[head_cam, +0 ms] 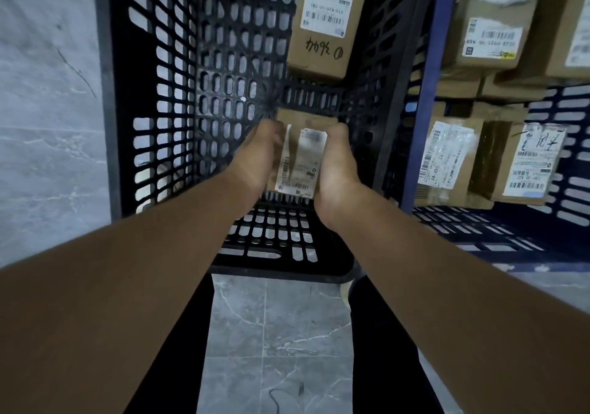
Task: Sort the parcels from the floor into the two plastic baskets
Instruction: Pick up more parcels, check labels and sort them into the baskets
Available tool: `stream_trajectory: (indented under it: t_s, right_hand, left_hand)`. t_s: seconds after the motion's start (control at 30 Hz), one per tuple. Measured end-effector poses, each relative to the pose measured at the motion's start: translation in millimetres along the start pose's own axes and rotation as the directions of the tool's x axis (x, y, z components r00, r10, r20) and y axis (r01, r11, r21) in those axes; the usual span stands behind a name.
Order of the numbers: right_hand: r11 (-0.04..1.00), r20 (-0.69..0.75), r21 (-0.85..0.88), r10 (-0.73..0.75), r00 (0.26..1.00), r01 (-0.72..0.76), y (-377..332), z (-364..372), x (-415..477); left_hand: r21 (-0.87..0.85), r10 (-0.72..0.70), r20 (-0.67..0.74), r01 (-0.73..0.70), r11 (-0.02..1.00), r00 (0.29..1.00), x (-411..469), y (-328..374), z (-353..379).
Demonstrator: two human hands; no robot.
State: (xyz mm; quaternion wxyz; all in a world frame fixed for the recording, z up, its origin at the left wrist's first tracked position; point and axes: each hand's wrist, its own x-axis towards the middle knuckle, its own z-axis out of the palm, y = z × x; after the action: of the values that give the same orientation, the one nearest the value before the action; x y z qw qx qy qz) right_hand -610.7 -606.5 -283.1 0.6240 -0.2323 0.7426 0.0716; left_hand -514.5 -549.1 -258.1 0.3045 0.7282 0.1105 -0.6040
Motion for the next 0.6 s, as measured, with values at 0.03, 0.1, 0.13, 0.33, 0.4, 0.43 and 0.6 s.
stream_trajectory:
  t_s: [0.03, 0.1, 0.13, 0.33, 0.4, 0.43, 0.6]
  right_hand:
    - [1.0, 0.004, 0.025, -0.008, 1.0, 0.008, -4, 1, -10]
    - [0.998, 0.032, 0.059, -0.027, 0.999, 0.025, -13, 2, -33]
    - [0.997, 0.041, 0.073, -0.039, 0.998, 0.036, -18, 3, -46]
    - [0.992, 0.117, 0.1, -0.086, 0.989, 0.074, -53, -13, -125]
    - [0.995, 0.159, 0.058, -0.086, 0.983, 0.078, -66, -29, -152]
    - [0.994, 0.157, 0.068, -0.095, 0.983, 0.085, -76, -36, -175]
    - [0.98, 0.18, 0.153, -0.154, 0.972, 0.127, -102, -56, -252]
  left_hand:
    - [0.003, 0.012, 0.009, -0.012, 1.0, 1.0, -7, 3, -2]
    - [0.027, 0.048, 0.03, -0.049, 0.998, 0.998, -28, 12, -7]
    - [0.046, 0.074, 0.038, -0.076, 0.996, 0.997, -42, 18, -8]
    - [0.058, 0.127, 0.031, -0.128, 0.99, 0.991, -122, 56, -11]
    - [0.038, 0.134, 0.032, -0.135, 0.99, 0.99, -146, 68, -14]
    - [0.031, 0.144, 0.022, -0.144, 0.989, 0.989, -158, 76, -15]
    - [0.057, 0.239, -0.009, -0.239, 0.969, 0.971, -240, 127, -20]
